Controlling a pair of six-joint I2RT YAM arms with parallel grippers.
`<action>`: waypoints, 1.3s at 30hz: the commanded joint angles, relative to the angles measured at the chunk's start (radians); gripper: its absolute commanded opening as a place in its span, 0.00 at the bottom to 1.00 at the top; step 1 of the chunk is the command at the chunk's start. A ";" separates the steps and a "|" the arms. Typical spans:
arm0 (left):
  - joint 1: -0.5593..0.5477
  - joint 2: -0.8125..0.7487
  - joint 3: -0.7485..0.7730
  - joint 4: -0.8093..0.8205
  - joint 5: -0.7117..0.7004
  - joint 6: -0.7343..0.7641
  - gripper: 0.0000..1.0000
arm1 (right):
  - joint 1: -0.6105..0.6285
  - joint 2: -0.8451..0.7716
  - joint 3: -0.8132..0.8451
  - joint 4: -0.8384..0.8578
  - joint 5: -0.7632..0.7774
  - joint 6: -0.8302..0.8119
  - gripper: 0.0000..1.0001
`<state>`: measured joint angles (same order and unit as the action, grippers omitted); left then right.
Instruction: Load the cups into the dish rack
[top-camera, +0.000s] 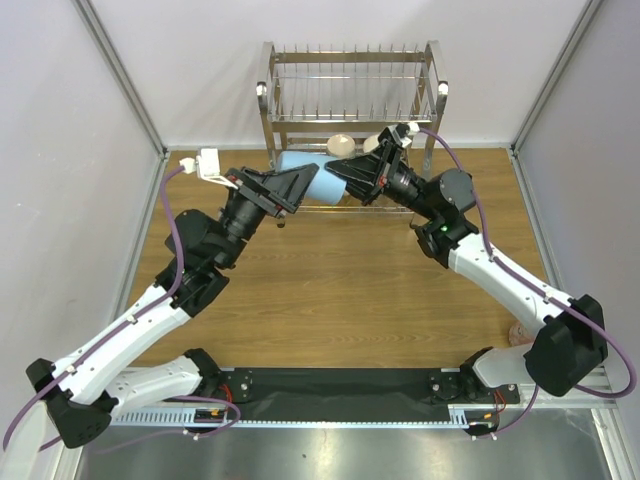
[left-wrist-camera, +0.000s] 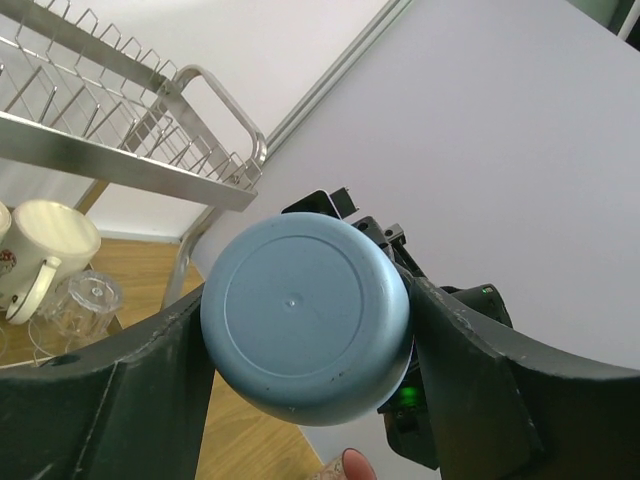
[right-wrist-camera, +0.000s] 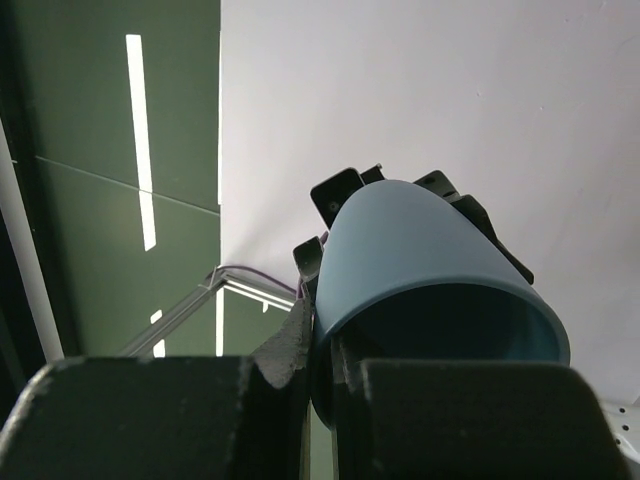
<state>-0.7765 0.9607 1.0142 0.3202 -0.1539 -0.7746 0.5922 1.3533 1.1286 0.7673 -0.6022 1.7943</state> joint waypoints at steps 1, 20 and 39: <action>-0.004 -0.028 -0.011 0.062 0.037 -0.043 0.59 | 0.014 -0.028 -0.010 -0.016 0.012 -0.047 0.00; 0.016 -0.027 0.098 -0.150 0.059 0.181 0.00 | -0.104 -0.120 0.033 -0.632 -0.079 -0.326 0.98; 0.008 0.144 0.192 -0.360 -0.044 0.523 0.00 | -0.506 -0.324 0.092 -1.531 -0.062 -0.765 1.00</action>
<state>-0.7605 1.0882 1.2266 -0.0708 -0.1440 -0.3107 0.1032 1.0496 1.1595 -0.6476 -0.6399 1.1213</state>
